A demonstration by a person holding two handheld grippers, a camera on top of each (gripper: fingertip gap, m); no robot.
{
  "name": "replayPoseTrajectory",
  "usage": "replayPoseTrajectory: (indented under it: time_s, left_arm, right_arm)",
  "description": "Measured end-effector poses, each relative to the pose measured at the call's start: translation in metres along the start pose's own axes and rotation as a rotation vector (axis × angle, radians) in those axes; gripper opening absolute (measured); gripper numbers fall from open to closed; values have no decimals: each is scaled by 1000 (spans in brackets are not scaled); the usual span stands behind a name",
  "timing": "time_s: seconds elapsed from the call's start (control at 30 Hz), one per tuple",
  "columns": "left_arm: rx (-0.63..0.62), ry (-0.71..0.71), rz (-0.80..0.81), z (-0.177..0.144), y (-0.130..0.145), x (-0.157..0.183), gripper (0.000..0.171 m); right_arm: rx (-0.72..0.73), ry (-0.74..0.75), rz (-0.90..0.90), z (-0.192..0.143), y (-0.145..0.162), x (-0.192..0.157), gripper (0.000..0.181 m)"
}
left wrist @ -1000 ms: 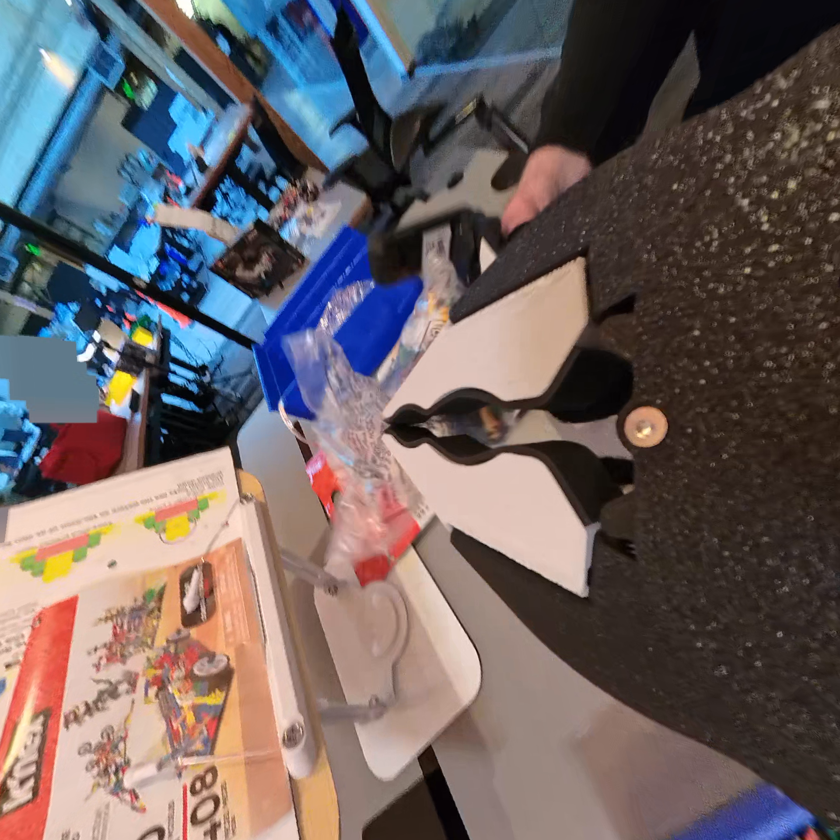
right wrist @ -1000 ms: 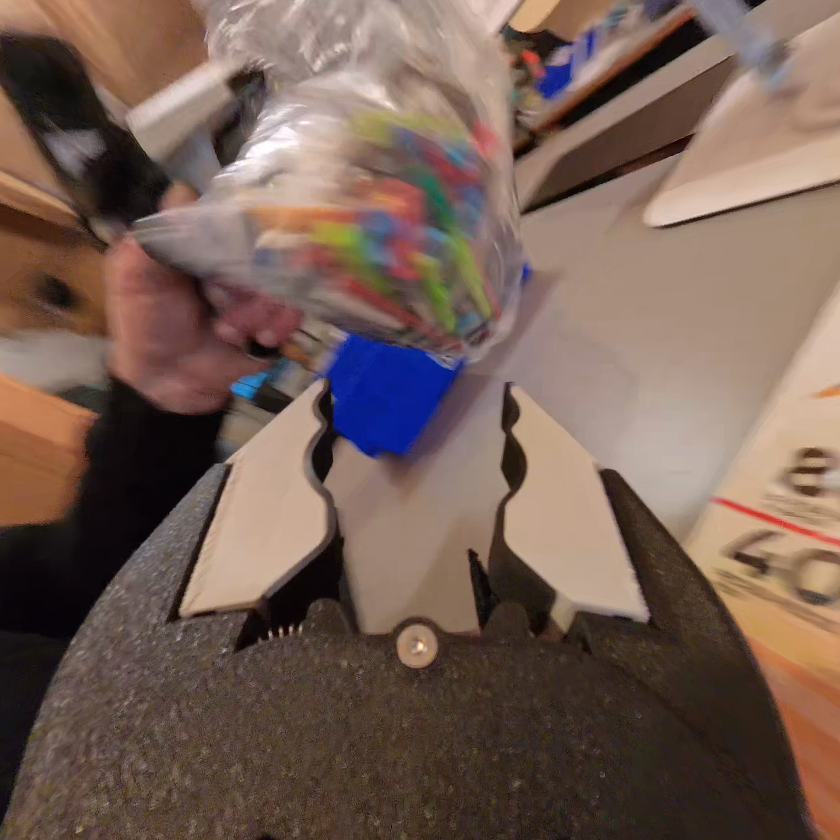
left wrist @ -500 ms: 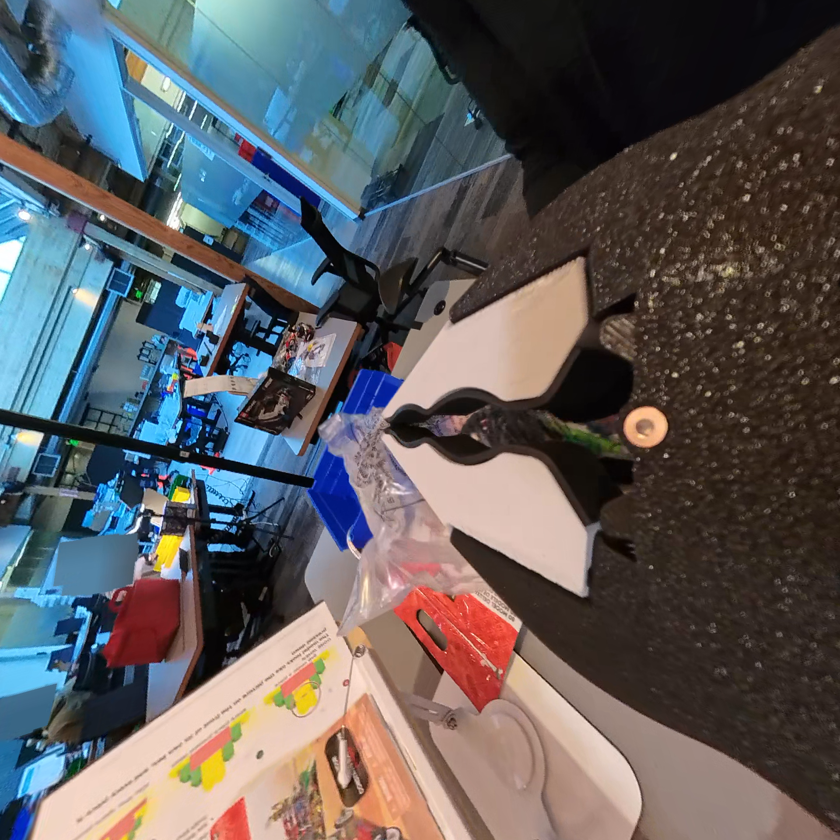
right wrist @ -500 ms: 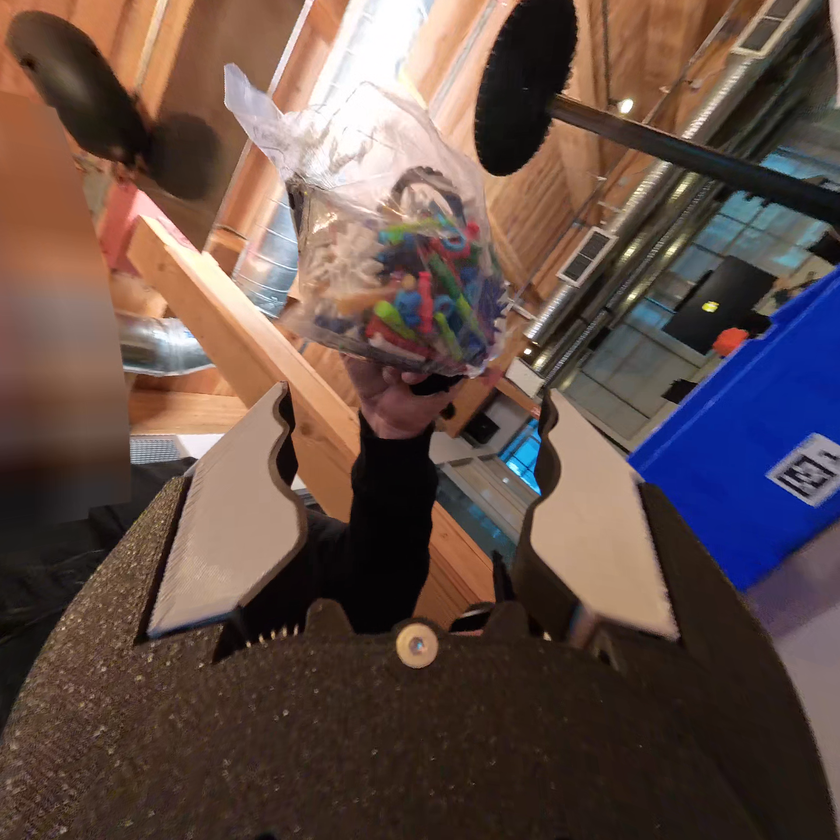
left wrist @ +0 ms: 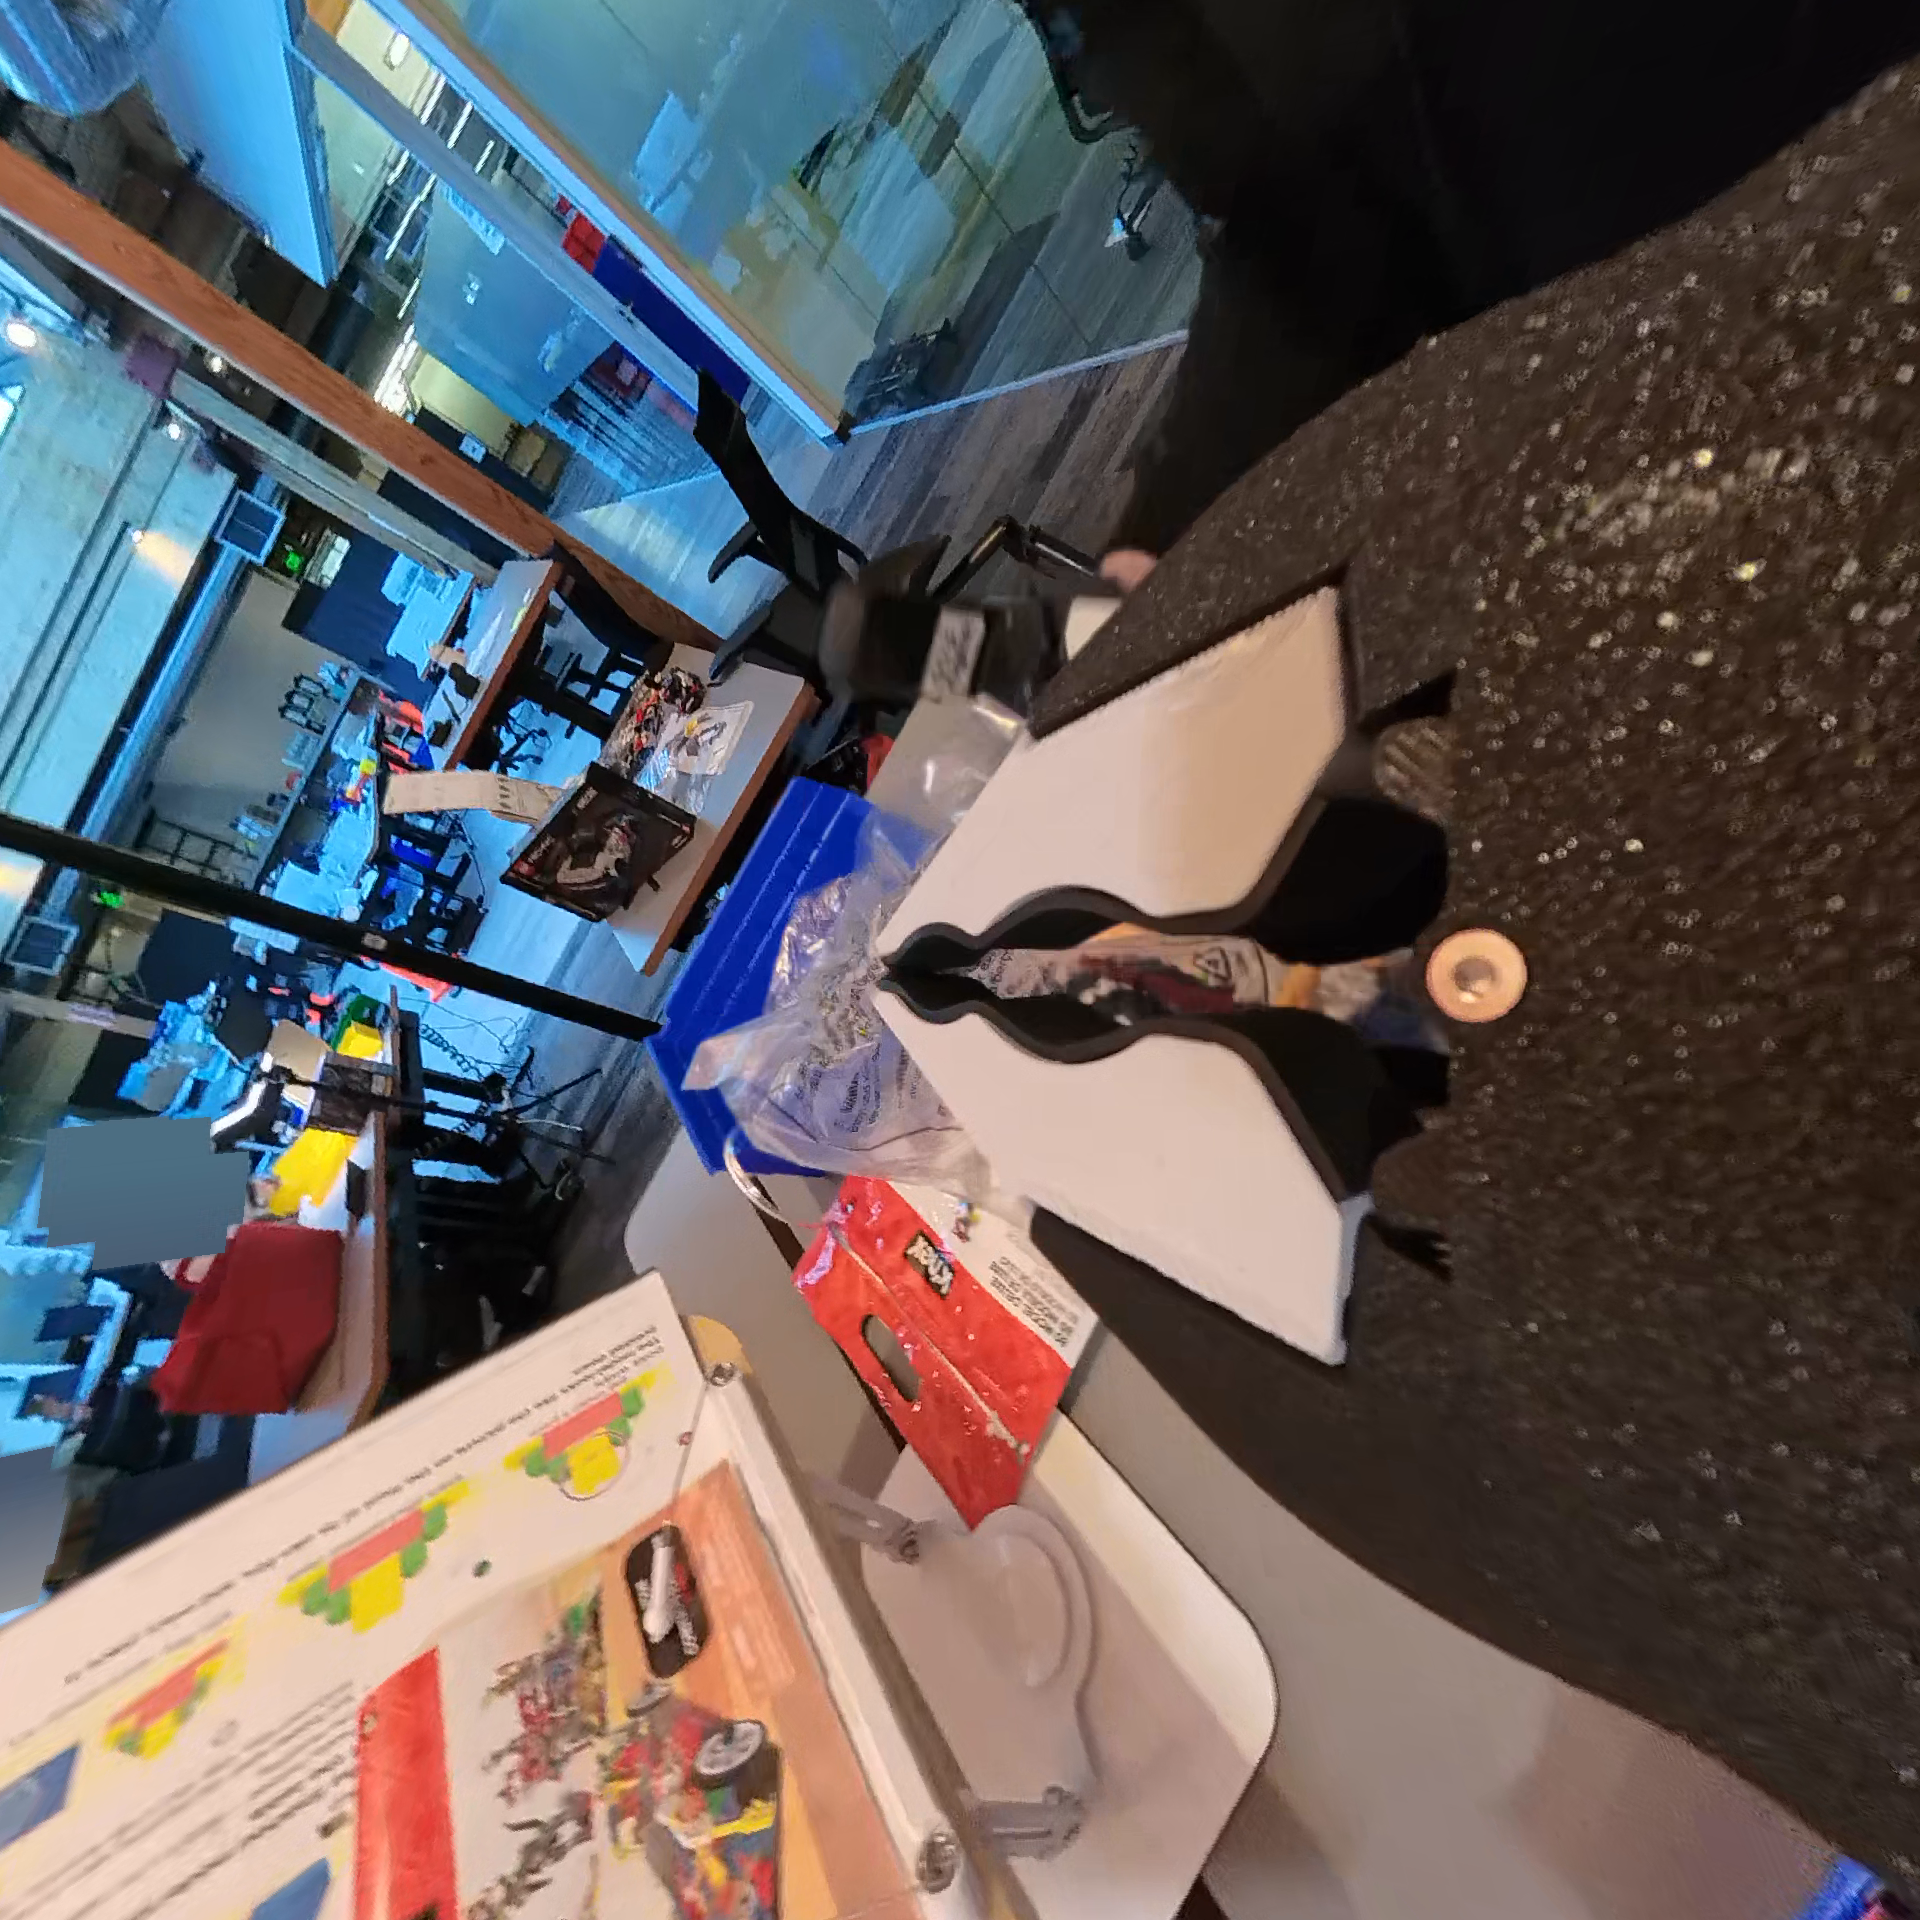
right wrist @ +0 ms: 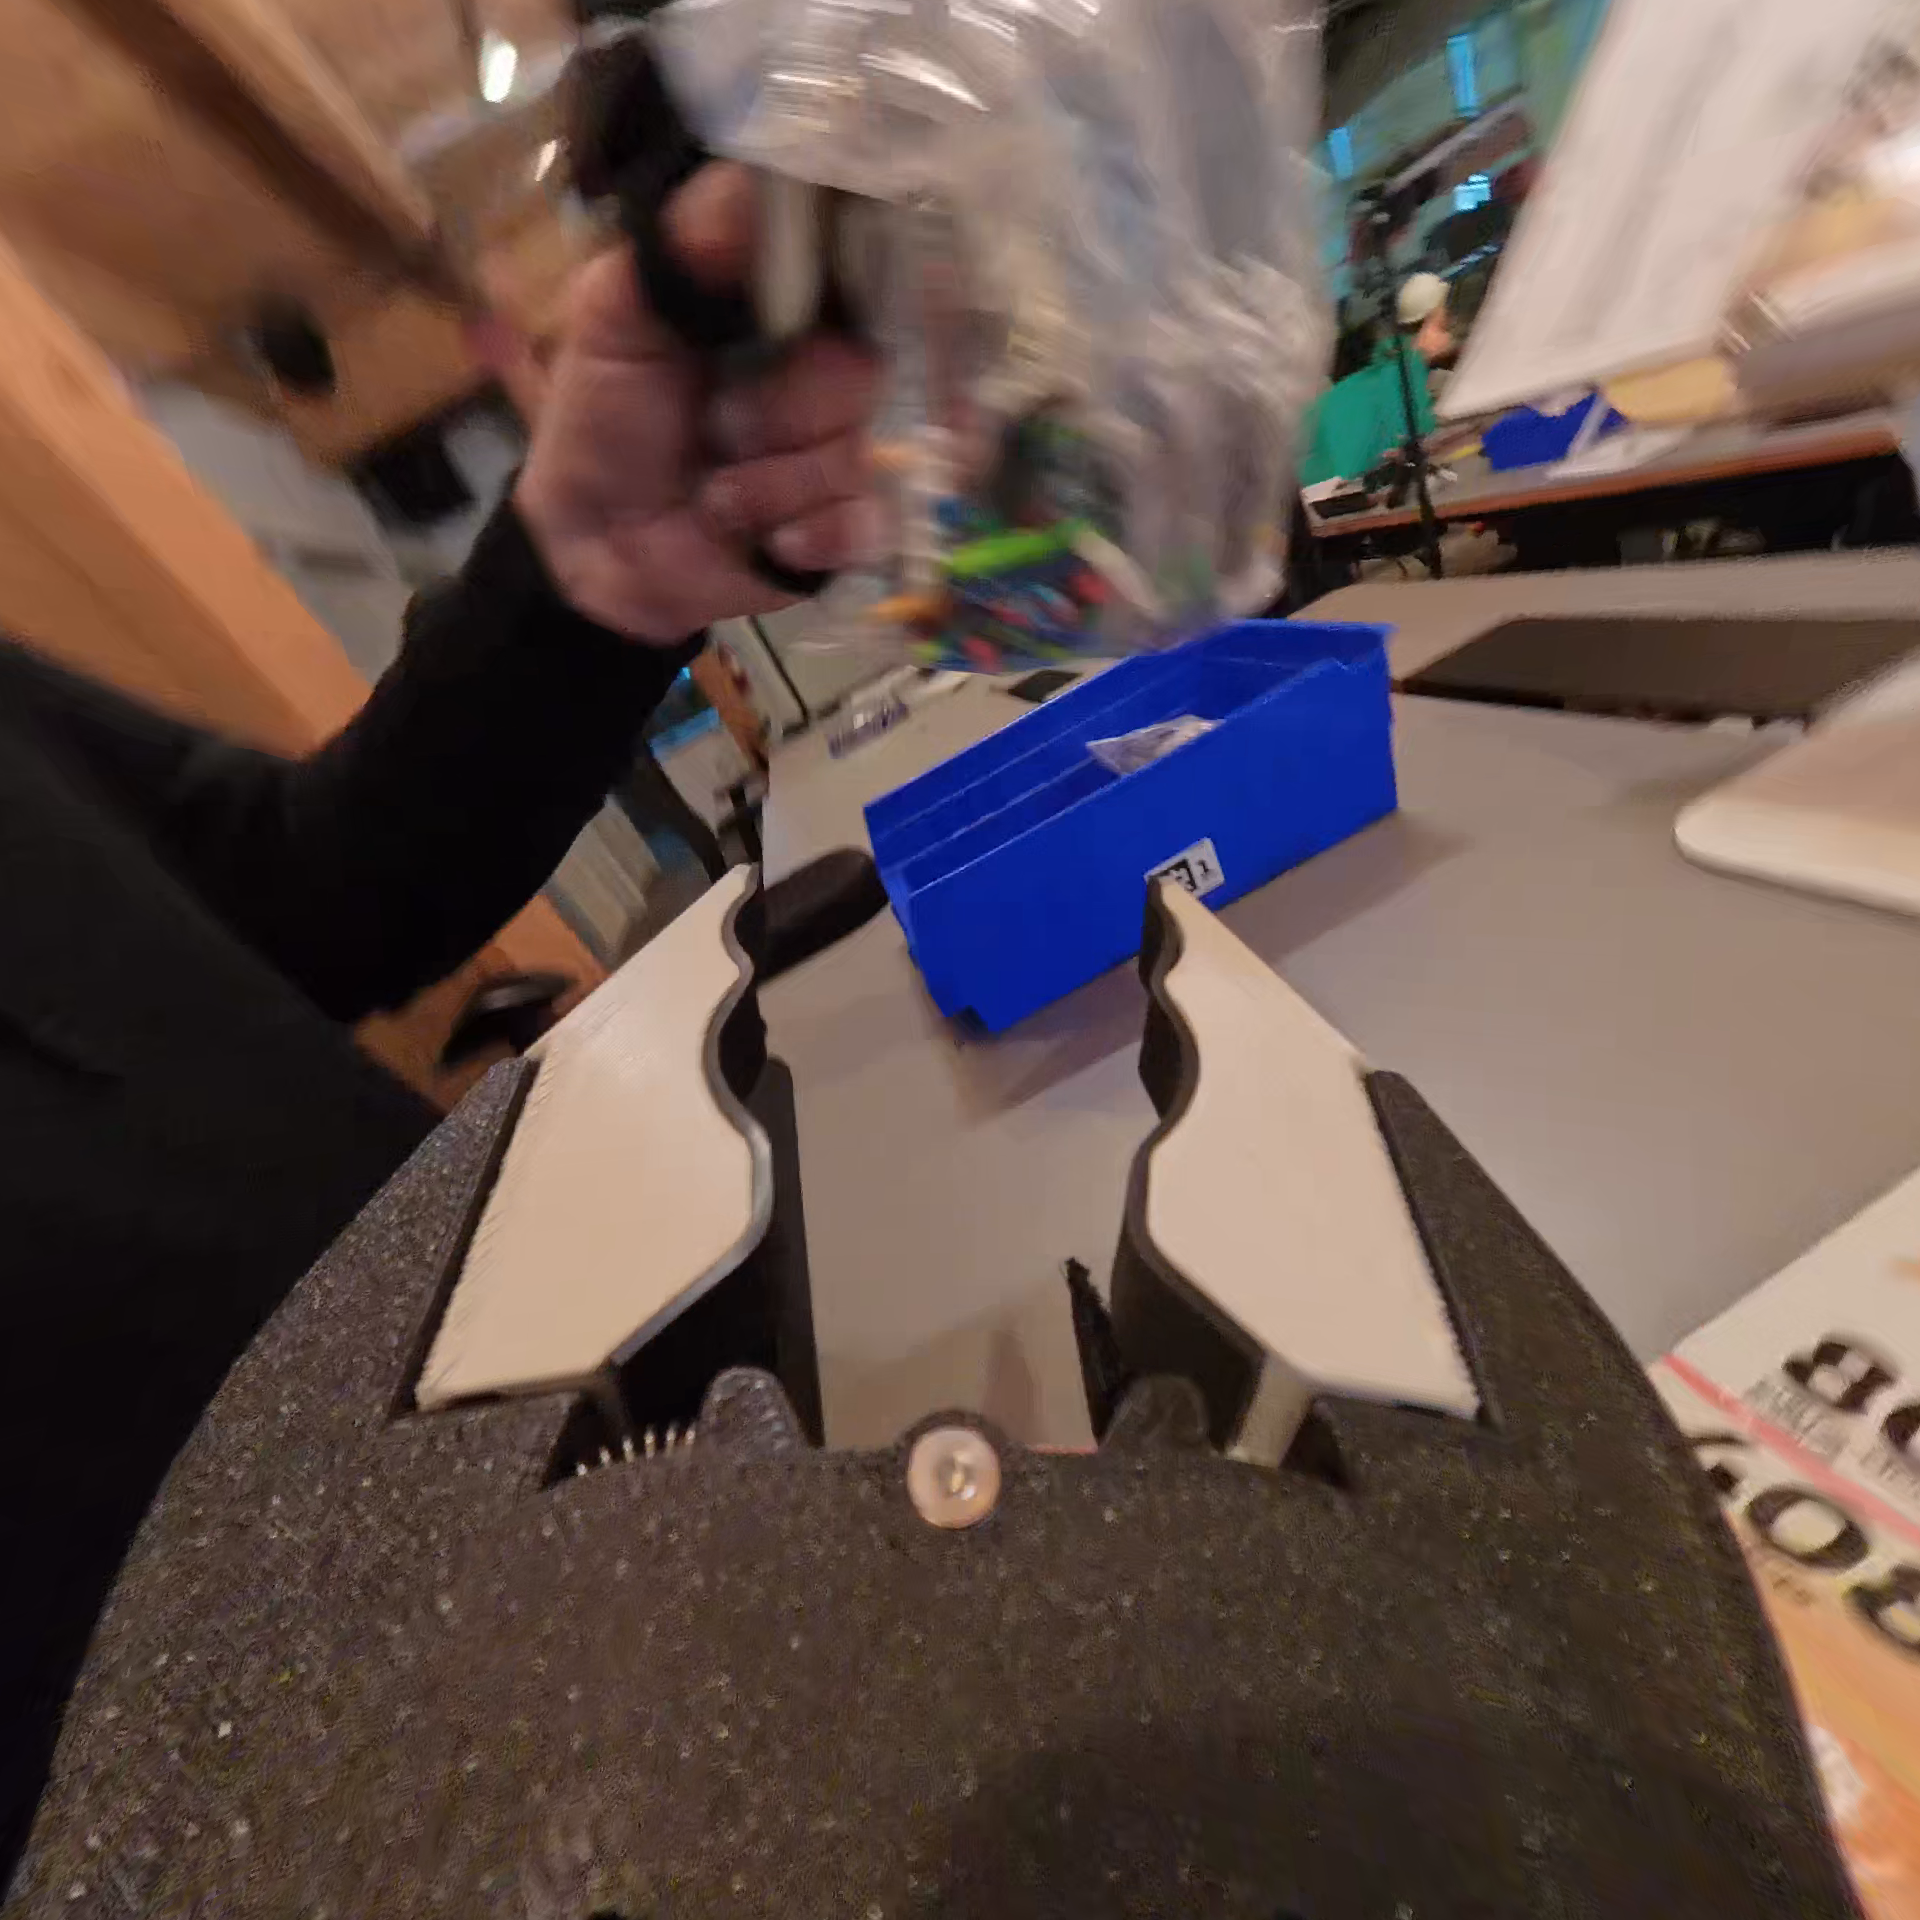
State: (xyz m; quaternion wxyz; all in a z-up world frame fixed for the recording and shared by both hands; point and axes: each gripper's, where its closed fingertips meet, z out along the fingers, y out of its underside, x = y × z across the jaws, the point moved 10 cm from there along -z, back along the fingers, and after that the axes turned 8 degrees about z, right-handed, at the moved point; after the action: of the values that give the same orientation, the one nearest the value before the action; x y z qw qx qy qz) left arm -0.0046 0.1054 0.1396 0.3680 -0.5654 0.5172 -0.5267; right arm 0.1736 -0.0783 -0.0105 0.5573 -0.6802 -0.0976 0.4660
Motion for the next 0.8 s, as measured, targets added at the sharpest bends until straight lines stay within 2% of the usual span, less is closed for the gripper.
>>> replayPoseTrajectory:
  time_s: [0.1,0.17,0.23,0.4,0.57,0.8]
  left_arm:
    - [-38,-21,-20,11,8,-2,0]
    - [-67,-21,-20,20,10,1,0]
    - [-118,-46,17,27,12,4,0]
    - [-129,-37,52,31,15,7,0]
    - [-157,-2,101,36,14,10,0]
    - [-248,60,143,33,11,8,0]
  right_arm:
    - [-74,-37,-270,30,-29,-52,65]
    - [-78,70,-437,59,-44,-65,66]
    - [-30,181,-534,76,-58,-62,66]
    - [-5,384,-597,70,-81,-40,72]
    - [-176,325,-672,77,-81,-28,78]
    - [-312,270,-748,89,-93,-22,79]
